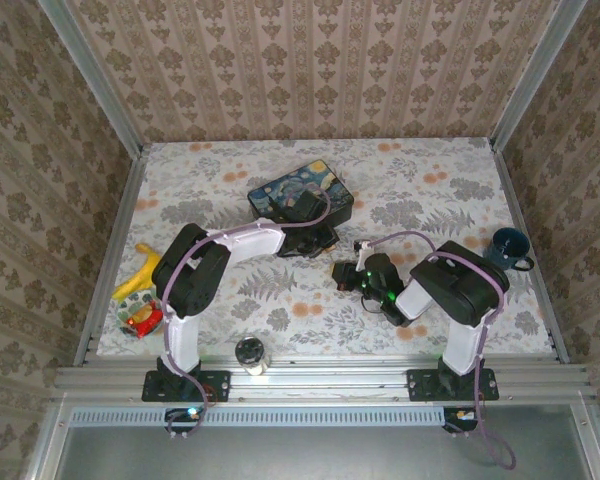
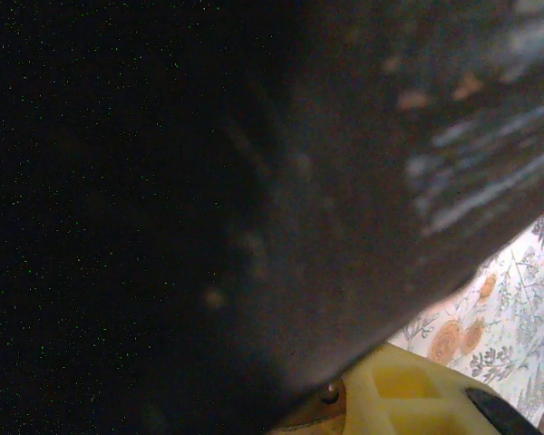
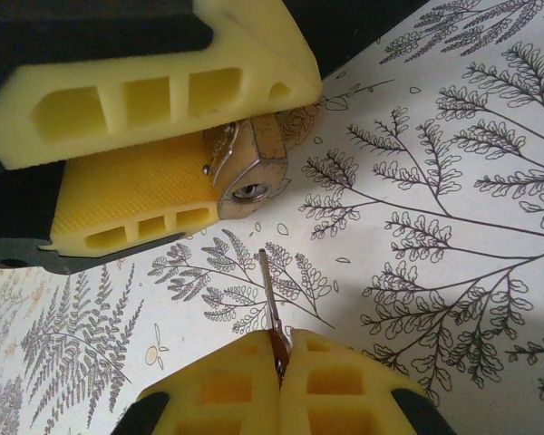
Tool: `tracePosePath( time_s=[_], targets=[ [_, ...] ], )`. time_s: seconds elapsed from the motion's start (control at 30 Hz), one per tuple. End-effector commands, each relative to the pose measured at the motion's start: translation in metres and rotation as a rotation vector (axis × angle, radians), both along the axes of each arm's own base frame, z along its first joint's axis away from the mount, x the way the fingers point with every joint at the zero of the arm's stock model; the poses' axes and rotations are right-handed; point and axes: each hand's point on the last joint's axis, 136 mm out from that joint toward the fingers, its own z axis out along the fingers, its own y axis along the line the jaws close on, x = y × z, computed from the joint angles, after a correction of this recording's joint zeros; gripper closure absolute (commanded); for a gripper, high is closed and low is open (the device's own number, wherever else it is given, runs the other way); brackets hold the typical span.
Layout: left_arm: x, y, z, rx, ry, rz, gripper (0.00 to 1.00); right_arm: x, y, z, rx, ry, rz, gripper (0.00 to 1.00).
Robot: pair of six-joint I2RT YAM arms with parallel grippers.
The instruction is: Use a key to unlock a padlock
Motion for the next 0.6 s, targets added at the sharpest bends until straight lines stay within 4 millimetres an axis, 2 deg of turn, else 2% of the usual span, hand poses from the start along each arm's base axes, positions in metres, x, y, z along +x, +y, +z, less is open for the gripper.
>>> tracePosePath(
  time_s=[0.0, 0.57],
  targets=[
    [-0.036, 0.000, -0.035, -0.003, 0.204, 0.001, 0.92, -0.003, 0.002, -0.002, 0.019, -0.005, 0.010, 1.00],
    [-0.037, 0.002, -0.039, -0.006, 0.215, 0.004, 0.92, 0.006, 0.000, 0.011, 0.071, -0.053, 0.010, 1.00]
  ],
)
